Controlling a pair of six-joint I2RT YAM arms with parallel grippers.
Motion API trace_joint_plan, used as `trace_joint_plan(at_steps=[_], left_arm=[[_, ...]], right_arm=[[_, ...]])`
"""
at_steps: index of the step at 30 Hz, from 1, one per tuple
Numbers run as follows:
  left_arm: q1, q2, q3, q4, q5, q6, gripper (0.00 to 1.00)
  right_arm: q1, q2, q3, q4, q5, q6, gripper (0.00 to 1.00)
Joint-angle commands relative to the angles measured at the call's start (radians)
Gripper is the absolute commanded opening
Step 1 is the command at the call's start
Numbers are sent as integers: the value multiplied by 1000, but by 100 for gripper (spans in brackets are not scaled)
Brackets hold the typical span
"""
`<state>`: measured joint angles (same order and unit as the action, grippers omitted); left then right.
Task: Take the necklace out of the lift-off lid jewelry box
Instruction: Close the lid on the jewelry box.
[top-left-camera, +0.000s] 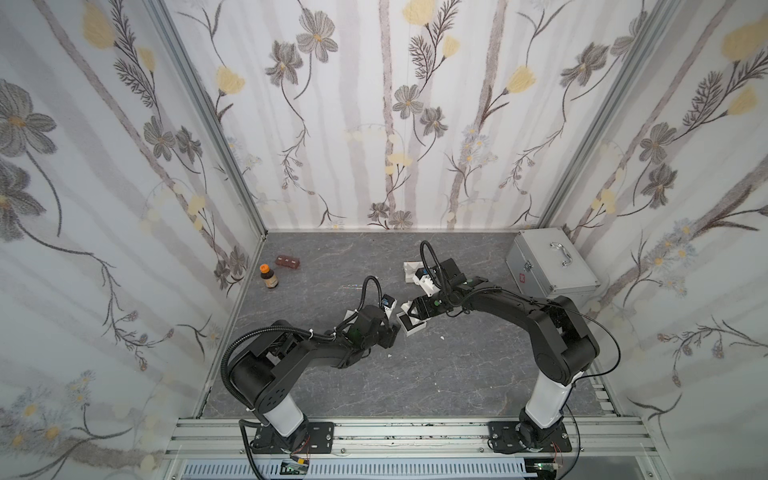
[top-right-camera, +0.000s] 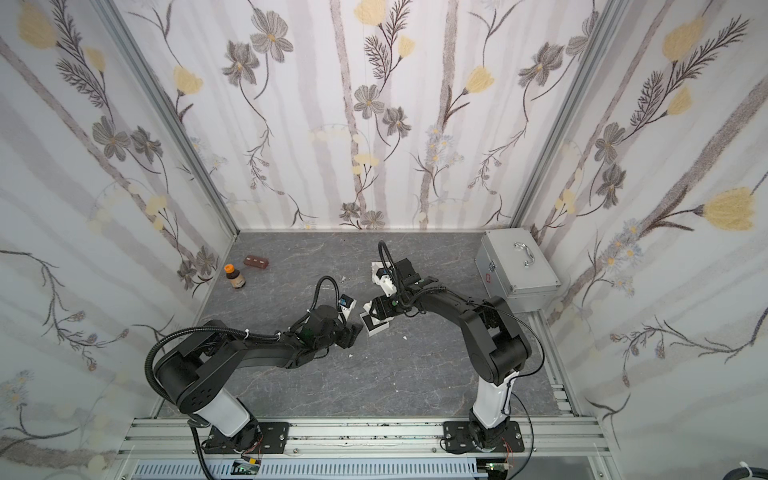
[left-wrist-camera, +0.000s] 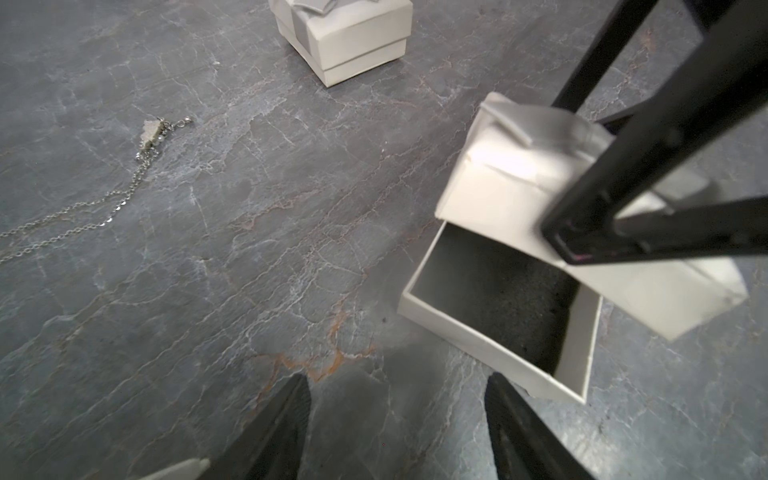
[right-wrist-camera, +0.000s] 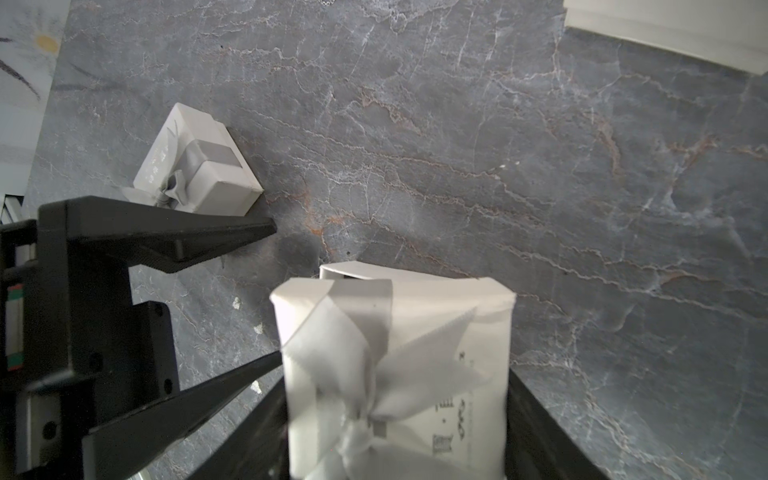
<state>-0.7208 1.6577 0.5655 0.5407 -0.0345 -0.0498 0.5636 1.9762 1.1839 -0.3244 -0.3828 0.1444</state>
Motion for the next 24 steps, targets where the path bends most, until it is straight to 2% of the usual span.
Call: trace_joint_plan(at_steps=[1, 16, 24], left_arm=[[-5, 30, 16, 66, -30, -9, 68], [-18, 71, 33, 100, -47, -28, 68], [-33, 71, 28, 109, -65, -34, 68]], right_arm=[[2, 7, 3, 22, 8, -19, 67], [16, 30, 3, 28, -18, 25, 68], [16, -1, -22, 31, 14, 90, 68]])
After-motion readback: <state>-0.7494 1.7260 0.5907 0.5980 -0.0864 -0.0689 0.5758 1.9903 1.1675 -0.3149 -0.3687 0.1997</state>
